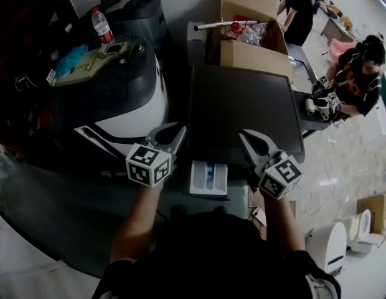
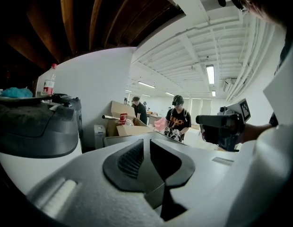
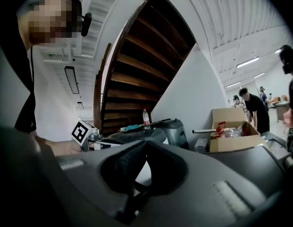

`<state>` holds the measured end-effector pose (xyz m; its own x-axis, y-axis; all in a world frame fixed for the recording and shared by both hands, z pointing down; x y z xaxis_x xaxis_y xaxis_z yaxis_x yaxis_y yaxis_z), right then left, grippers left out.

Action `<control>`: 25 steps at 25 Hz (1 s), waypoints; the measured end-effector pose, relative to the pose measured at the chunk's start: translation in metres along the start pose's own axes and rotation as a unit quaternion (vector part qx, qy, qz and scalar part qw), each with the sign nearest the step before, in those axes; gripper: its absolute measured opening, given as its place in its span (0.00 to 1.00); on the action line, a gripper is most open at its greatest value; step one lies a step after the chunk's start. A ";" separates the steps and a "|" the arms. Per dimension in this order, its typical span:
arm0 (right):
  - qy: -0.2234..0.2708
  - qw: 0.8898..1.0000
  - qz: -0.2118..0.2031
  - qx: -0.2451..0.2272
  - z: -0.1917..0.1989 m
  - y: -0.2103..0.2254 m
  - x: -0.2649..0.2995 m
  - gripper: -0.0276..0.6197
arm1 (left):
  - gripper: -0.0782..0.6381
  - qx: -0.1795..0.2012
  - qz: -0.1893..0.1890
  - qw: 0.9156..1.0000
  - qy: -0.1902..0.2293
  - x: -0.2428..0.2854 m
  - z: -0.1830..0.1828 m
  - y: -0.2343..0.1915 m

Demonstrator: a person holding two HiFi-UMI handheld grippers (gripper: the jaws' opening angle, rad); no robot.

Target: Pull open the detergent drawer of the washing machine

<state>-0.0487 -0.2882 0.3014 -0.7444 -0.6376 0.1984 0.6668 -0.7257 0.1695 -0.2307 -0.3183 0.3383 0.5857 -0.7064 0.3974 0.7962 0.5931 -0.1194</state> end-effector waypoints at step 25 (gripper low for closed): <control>-0.018 1.000 -0.002 0.005 0.022 0.015 -0.001 0.05 | 0.16 -0.008 -0.015 1.000 0.018 0.010 0.000 0.009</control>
<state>-0.0375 -0.2928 0.3250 -0.7455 -0.6247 0.2322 0.6642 -0.7254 0.1807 -0.2178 -0.3205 0.3411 0.5663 -0.7372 0.3686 0.8157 0.5654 -0.1223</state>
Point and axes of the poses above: the fingertips, and each gripper's own axes: x forward along the fingers, y to its right, z out of its underside, the point moved 2 cm from there along -x, backward along the fingers, and after that the axes turned 9 degrees about -y, right-handed, at the moved point
